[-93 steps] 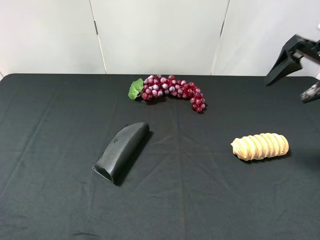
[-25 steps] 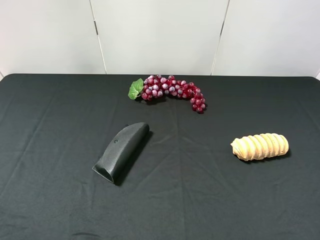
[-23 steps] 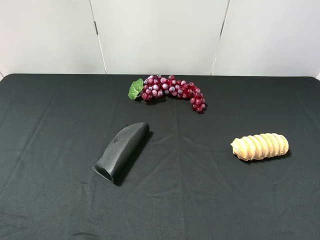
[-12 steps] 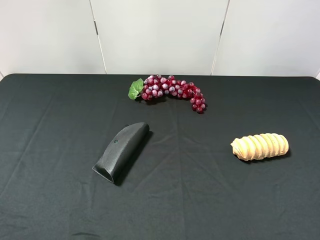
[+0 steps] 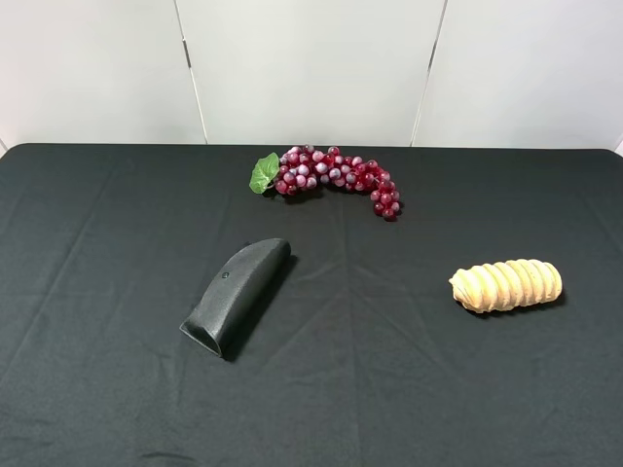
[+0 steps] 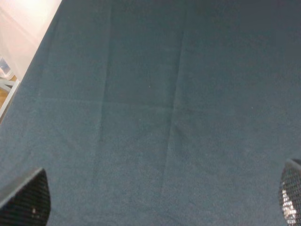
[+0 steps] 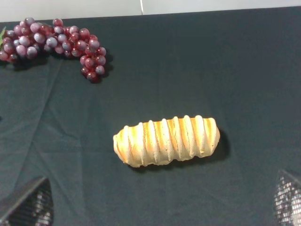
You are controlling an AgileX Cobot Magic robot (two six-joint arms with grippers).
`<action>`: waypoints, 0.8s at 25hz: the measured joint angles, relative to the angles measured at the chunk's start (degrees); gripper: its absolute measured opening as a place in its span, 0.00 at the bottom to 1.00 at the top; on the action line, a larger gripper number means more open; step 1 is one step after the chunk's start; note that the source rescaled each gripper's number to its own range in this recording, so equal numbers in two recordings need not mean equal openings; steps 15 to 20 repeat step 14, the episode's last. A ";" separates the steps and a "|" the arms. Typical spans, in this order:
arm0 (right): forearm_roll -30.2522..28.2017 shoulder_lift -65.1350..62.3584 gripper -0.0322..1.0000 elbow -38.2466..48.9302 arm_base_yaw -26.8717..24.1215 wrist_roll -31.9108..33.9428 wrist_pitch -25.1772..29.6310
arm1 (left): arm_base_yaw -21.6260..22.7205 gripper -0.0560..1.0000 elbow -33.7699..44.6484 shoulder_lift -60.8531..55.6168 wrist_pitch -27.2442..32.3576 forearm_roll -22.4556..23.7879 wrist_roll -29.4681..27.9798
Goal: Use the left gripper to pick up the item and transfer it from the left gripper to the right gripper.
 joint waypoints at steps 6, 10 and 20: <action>0.00 0.00 1.00 0.00 0.00 0.00 0.00 | 0.00 0.97 0.00 0.00 0.00 0.00 0.00; 0.00 0.00 1.00 0.00 0.00 0.00 0.00 | 0.00 0.97 0.00 0.00 0.00 0.00 0.00; 0.00 0.00 1.00 0.00 0.00 0.00 0.00 | 0.00 0.97 0.00 0.00 0.00 0.00 0.00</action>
